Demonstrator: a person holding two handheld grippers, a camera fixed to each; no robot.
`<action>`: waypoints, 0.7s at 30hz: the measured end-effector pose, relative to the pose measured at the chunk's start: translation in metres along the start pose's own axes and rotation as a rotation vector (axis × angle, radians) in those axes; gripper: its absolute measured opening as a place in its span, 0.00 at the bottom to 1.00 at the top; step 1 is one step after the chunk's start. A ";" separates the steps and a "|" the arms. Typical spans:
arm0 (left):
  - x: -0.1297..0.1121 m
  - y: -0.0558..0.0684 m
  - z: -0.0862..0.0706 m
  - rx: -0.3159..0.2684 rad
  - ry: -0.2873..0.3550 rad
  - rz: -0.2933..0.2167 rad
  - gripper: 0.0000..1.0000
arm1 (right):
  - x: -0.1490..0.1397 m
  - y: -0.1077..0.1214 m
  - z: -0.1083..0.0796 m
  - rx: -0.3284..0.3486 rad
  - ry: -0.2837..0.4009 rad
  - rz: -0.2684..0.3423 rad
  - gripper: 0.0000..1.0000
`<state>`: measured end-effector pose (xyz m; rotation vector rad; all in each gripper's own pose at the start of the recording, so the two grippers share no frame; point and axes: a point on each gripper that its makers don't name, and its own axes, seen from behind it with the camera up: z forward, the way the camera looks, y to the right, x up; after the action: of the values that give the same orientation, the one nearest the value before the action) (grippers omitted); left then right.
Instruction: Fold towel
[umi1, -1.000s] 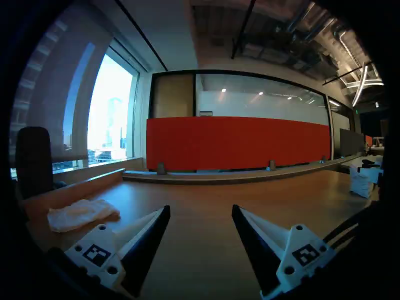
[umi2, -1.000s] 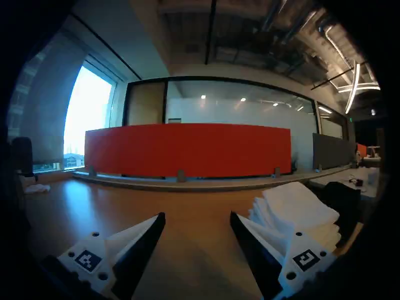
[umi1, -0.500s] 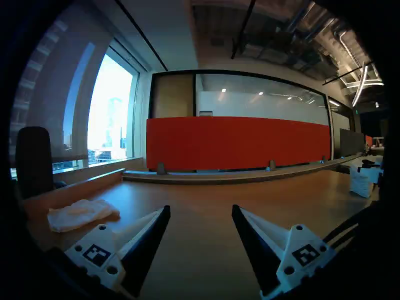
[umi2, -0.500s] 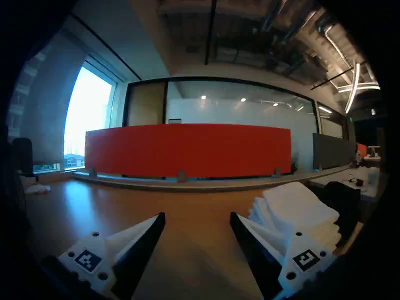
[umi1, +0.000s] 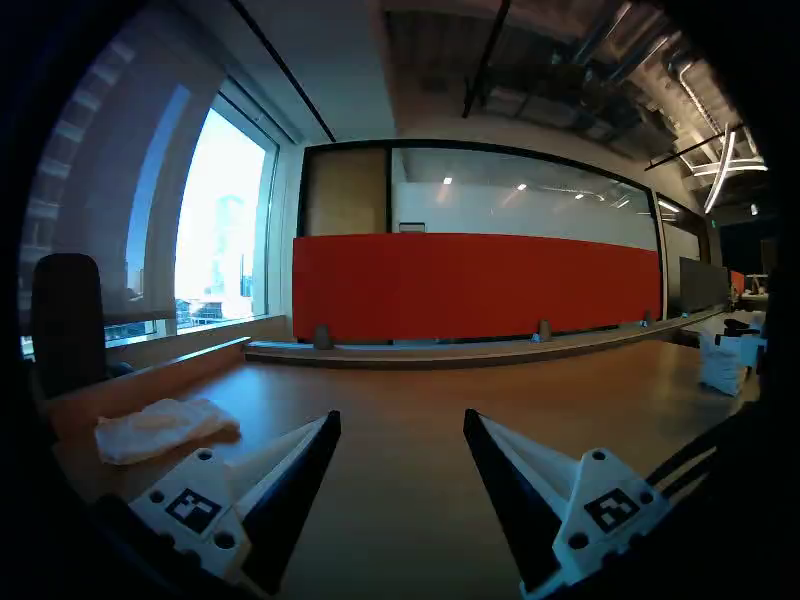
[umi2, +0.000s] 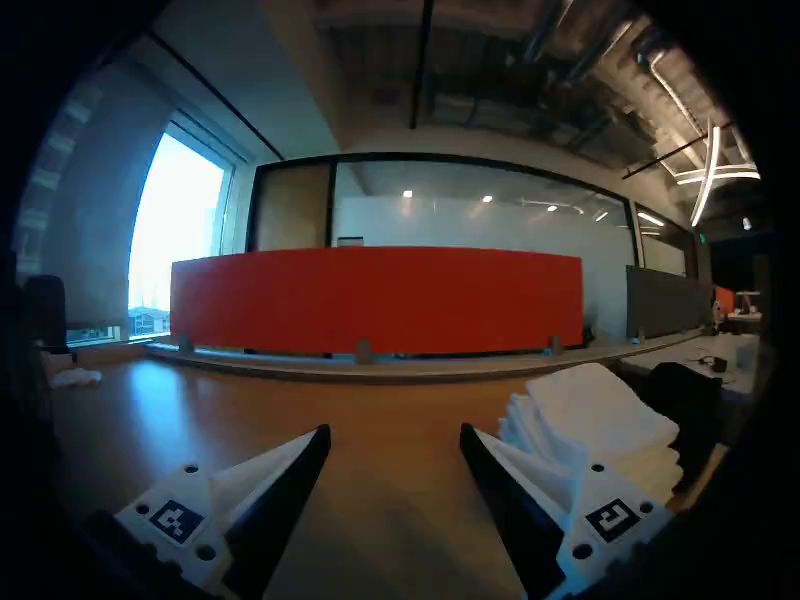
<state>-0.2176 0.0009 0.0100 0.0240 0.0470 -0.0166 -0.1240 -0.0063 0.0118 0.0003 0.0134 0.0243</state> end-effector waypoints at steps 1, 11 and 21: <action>0.000 0.000 0.000 0.000 0.000 0.000 0.91 | 0.000 0.000 0.000 0.000 0.000 0.000 1.00; 0.002 -0.001 0.000 0.000 -0.001 0.000 0.91 | 0.000 0.000 0.000 0.000 0.000 0.000 1.00; 0.004 -0.002 0.000 0.000 -0.001 0.001 0.91 | -0.001 0.000 -0.001 0.000 0.000 0.001 1.00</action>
<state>-0.2134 -0.0008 0.0096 0.0236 0.0457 -0.0161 -0.1247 -0.0062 0.0112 0.0002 0.0135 0.0250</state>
